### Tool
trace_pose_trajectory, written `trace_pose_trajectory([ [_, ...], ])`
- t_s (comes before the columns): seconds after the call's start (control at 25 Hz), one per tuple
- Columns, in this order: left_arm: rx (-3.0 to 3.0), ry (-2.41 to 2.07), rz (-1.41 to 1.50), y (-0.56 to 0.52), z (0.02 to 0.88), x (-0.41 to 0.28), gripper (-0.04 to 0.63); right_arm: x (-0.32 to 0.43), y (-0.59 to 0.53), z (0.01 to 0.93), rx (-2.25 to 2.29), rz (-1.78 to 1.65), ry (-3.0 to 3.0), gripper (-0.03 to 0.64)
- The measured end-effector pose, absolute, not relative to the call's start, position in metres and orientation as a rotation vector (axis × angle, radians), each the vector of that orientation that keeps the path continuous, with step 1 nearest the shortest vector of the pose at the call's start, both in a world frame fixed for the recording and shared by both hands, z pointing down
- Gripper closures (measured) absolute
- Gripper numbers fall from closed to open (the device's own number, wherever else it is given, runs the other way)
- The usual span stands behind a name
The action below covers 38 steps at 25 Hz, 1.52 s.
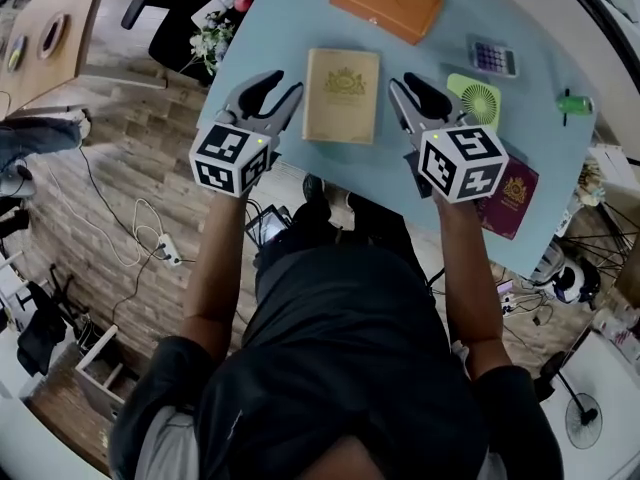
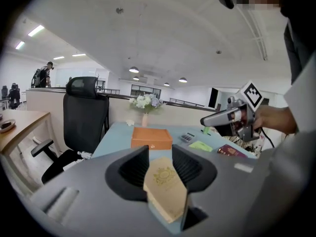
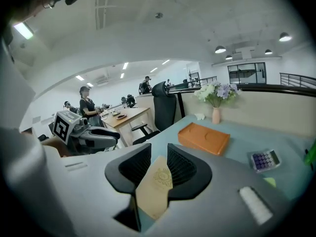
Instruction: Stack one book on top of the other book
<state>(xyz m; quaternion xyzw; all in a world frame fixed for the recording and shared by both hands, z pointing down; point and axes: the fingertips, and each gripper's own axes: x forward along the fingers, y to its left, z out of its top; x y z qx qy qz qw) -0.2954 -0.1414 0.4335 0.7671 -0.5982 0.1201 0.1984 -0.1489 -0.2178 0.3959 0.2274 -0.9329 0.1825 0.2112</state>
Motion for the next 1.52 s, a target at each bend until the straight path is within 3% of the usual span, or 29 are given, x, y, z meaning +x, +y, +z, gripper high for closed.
trace_pose_trajectory([
  [0.84,1.892,-1.563,0.368,-0.154,0.573,-0.295,0.41,-0.155,-0.225,0.57,0.496,0.774,-2.301,0.515],
  [1.52,1.782,-1.427,0.309,-0.164,0.638,-0.279,0.408,-0.163,-0.218,0.632,0.445,1.025,-2.189,0.471],
])
